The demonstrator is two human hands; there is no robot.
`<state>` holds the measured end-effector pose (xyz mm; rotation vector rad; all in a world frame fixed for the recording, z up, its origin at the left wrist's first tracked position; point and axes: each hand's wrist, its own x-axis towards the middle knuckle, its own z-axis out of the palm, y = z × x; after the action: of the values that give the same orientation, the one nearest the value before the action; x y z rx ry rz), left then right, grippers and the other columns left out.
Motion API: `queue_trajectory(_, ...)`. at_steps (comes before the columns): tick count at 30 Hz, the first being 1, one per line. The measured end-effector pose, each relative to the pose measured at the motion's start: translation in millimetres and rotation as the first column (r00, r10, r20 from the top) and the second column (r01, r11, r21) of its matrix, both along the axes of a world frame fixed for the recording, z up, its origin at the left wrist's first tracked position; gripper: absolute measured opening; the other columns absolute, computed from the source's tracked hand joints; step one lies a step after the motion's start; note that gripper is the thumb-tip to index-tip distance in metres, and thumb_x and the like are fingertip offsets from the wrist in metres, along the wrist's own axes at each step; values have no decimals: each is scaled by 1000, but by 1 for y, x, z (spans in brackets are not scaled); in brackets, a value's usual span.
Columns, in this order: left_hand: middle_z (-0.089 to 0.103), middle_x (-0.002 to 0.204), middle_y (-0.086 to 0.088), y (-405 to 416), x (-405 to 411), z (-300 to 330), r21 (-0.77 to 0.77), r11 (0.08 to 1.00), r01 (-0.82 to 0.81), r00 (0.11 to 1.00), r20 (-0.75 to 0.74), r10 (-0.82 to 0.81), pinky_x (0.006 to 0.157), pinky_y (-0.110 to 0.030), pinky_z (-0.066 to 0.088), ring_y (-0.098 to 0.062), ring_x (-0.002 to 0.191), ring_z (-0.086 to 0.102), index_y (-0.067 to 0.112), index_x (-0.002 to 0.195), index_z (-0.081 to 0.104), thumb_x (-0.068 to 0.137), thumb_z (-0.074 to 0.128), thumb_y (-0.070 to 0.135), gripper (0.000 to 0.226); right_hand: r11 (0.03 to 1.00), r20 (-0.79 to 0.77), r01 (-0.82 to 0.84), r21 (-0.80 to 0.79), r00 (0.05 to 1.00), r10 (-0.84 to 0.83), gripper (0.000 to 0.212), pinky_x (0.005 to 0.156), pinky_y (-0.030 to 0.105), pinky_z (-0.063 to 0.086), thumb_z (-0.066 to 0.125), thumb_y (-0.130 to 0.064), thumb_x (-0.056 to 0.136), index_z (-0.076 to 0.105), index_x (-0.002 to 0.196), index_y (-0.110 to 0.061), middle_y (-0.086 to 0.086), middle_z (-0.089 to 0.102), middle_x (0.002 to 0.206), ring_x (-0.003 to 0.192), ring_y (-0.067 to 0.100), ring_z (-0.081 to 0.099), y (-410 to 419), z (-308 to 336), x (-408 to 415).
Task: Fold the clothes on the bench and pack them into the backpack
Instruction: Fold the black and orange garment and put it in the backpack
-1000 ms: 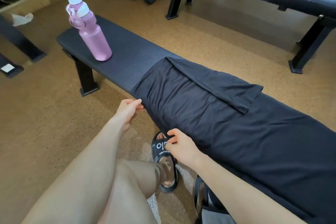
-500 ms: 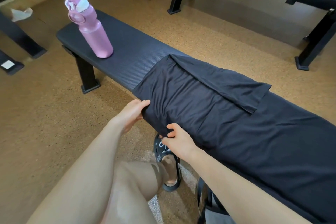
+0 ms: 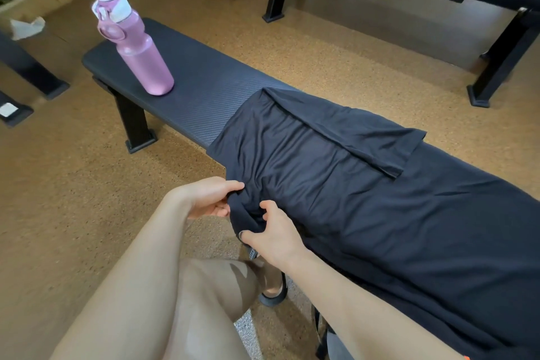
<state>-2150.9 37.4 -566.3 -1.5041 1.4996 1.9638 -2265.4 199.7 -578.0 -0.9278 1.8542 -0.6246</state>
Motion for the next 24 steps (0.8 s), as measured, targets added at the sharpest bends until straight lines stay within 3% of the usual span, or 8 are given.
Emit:
queue_trajectory(4,68,97,-10,1,-9,11,-57,998,-14,999,42,17,61,-23,55,-13,63,62,2,120,64,105,46,32,37,998,-75,60,16,995,-58,80,98,42,49,75,-48,75,39,140,-18,2,51,133,125,24,51,1,-3,12)
queue_trajectory(8,69,100,-11,4,-18,22,-252,951,178,971,203,-128,65,-28,56,-16,63,65,3,120,62,107,31,39,49,990,-145,138,5,980,-136,57,89,43,51,72,-54,75,41,110,-22,0,52,115,109,24,56,2,-5,22)
queue_trajectory(10,71,109,-8,4,-20,25,-319,903,288,942,262,-207,79,-31,55,-17,81,72,8,120,62,107,25,42,53,989,-164,145,-40,975,-150,48,86,43,51,69,-53,80,39,103,-24,-2,50,110,102,24,56,3,-4,24)
queue_trajectory(13,71,121,-1,3,-19,28,-330,891,311,940,244,-237,100,-35,45,-18,108,66,18,119,67,105,23,47,54,982,-180,28,-189,982,-62,33,85,44,50,63,-40,91,41,112,-28,-2,47,109,99,23,56,6,1,26)
queue_trajectory(15,71,120,2,1,-18,30,-327,895,302,942,244,-229,109,-45,40,-18,111,65,20,117,69,101,25,52,57,950,-306,-178,-255,947,96,42,84,44,48,59,-31,94,39,131,-32,1,45,110,99,27,54,6,3,25)
queue_trajectory(19,69,102,-10,2,-27,35,-435,862,261,957,234,-171,90,-41,45,-29,95,62,1,99,61,103,26,43,55,870,-624,-483,-99,711,323,73,76,42,37,53,-22,97,14,156,-38,13,44,116,99,35,52,-1,8,27)
queue_trajectory(21,50,78,-13,5,-33,38,-499,831,247,963,225,-151,72,-39,36,-26,71,43,8,79,41,106,24,33,41,851,-693,-524,20,607,389,83,73,42,30,55,-24,98,0,158,-38,17,47,119,100,35,54,-7,11,31)
queue_trajectory(24,36,65,-8,2,-34,36,-524,824,216,967,229,-107,67,-36,33,-23,60,33,14,69,32,106,26,34,42,839,-753,-535,101,510,416,93,68,41,32,59,-26,97,-10,158,-35,19,53,110,95,34,58,-22,14,33)
